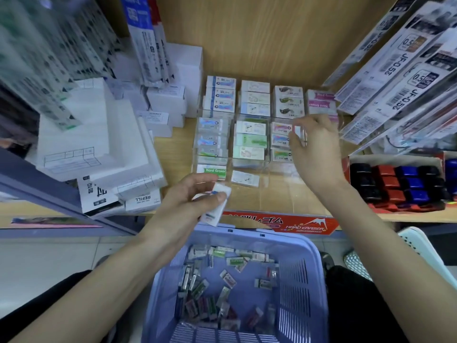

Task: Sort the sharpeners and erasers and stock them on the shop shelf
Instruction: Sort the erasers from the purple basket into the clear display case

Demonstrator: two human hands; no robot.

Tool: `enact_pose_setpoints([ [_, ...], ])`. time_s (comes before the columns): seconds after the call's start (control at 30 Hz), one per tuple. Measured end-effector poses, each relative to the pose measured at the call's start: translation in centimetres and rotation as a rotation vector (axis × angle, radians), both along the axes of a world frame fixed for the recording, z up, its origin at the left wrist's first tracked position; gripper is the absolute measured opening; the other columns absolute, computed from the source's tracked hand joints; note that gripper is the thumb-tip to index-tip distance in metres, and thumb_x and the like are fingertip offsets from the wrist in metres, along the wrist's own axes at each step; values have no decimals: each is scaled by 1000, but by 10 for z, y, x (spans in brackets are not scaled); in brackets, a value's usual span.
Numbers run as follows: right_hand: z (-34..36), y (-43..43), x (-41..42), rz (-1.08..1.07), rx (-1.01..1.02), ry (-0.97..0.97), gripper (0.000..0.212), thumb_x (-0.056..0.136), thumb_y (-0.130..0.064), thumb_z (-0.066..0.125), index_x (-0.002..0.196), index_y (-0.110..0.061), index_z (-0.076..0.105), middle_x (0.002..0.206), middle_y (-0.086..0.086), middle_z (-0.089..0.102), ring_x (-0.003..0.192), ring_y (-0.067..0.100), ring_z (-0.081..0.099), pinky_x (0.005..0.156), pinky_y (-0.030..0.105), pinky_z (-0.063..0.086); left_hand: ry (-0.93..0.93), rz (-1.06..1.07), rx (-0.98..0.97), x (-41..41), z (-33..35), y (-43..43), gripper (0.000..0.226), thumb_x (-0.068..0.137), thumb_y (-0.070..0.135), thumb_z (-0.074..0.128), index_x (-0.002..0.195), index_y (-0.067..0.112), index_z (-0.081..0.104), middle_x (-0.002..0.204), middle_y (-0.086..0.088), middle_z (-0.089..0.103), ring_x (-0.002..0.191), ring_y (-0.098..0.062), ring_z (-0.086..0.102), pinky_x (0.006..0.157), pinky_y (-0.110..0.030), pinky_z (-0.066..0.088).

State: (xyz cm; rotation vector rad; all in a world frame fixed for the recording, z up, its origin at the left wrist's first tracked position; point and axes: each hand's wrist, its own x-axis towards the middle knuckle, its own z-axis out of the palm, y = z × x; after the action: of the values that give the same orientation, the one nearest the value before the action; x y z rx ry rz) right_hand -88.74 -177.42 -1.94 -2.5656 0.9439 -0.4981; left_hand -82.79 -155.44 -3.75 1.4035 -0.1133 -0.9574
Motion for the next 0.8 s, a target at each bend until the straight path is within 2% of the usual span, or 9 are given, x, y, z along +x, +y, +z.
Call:
enact_pose_setpoints([
  [0.07,13,39,-17,156,320,-51,18,93,-13,55,107,-19,63,106,-2,58,86,-3,54,73,6,38,14,22,22,2,-1,0,33,70,9,72,100,19,64,105,-11,65,86,-19,66,65,-24,51],
  [0.1,17,60,-25,249,494,-5,17,92,-13,56,102,-25,61,98,-7,59,75,-5,53,66,4,38,11,10,27,2,0,1,36,65,12,77,99,19,65,104,-14,65,85,-21,66,66,-26,52],
  [0.2,20,103,-44,354,821,22,28,87,-12,63,104,-32,53,90,-7,58,66,2,55,62,9,42,18,-4,-11,0,2,2,36,61,15,83,93,19,67,103,-20,64,87,-26,63,78,-37,48],
  [0.3,16,113,-49,220,897,-74,42,80,-19,73,103,-39,43,89,-8,58,72,5,60,64,12,47,51,49,-76,-2,2,1,37,60,18,80,92,15,61,92,-12,65,79,-21,64,74,-33,48],
  [0.43,1,130,-54,264,664,-4,43,77,-26,76,101,-41,44,92,-14,57,78,5,57,66,18,47,68,87,-75,-7,-1,-1,40,59,23,73,94,11,56,83,-12,64,76,-24,62,76,-37,48],
  [0.53,-13,131,-55,311,277,18,41,82,-36,68,116,-17,53,97,0,60,78,19,61,65,34,52,53,73,-78,-9,-3,-2,37,63,21,71,93,11,53,78,-11,61,69,-20,62,67,-30,48],
  [0.63,-16,126,-55,384,122,-22,43,89,-37,48,119,-8,59,89,4,61,70,18,60,59,28,49,18,58,-109,-4,1,0,36,68,26,71,92,10,50,82,-11,64,70,-18,64,68,-29,50],
  [0.7,-7,123,-54,372,409,-138,31,95,-29,46,112,-9,63,81,6,63,67,16,57,61,25,48,19,42,-150,-1,4,1,39,73,36,69,93,7,52,86,-9,68,76,-19,66,71,-29,52],
  [0.8,10,114,-51,200,1174,-398,30,100,-18,39,89,-2,63,72,8,66,64,17,60,61,25,50,32,27,-167,1,8,3,41,77,39,58,101,5,59,93,-8,70,78,-18,67,72,-29,52],
])
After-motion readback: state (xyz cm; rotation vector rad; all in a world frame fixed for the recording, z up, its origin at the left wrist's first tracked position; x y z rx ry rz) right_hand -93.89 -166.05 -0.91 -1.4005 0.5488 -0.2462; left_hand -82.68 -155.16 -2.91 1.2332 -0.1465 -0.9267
